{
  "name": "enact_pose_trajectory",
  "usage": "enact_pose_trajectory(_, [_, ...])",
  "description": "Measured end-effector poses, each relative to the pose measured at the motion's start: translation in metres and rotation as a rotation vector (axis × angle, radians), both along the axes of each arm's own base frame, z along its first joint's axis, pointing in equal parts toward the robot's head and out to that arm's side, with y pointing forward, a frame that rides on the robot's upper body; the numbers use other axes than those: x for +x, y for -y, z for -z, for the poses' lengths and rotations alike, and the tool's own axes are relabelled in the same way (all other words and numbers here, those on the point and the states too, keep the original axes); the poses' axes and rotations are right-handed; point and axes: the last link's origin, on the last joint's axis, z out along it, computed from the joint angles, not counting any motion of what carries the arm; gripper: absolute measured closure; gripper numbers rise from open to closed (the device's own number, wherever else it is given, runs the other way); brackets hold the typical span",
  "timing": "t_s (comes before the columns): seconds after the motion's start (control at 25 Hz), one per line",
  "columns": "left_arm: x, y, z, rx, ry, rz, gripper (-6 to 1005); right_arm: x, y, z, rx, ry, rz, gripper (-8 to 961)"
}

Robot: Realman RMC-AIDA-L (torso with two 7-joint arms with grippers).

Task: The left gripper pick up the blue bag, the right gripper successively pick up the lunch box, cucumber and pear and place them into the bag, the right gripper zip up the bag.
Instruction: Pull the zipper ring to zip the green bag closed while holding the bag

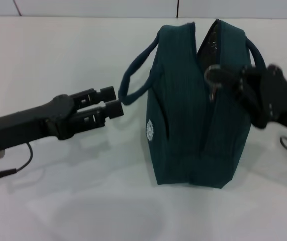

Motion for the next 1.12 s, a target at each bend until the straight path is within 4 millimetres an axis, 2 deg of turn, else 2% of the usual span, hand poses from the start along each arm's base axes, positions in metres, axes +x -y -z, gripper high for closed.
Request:
enact_pose_trajectory(0.28, [-0.009,0.009,0.016,0.030,0.013,-0.007,300,-0.022,-0.023,0.004,0.010,0.028,-0.041,936])
enact_pose_trajectory(0.52, [-0.014,0.001,0.027,0.098,-0.025,-0.028,316,-0.044,-0.038,0.011,0.009,0.054,-0.080,936])
enact_pose_trajectory(0.76, [-0.011,-0.012,0.031,0.180,-0.017,-0.038,333,-0.050,-0.039,0.012,0.005,0.057,-0.099,936])
enact_pose_trajectory(1.12, [0.007,-0.027,0.042,0.156,-0.036,0.031,358,-0.048,-0.040,0.012,0.009,0.060,-0.088,936])
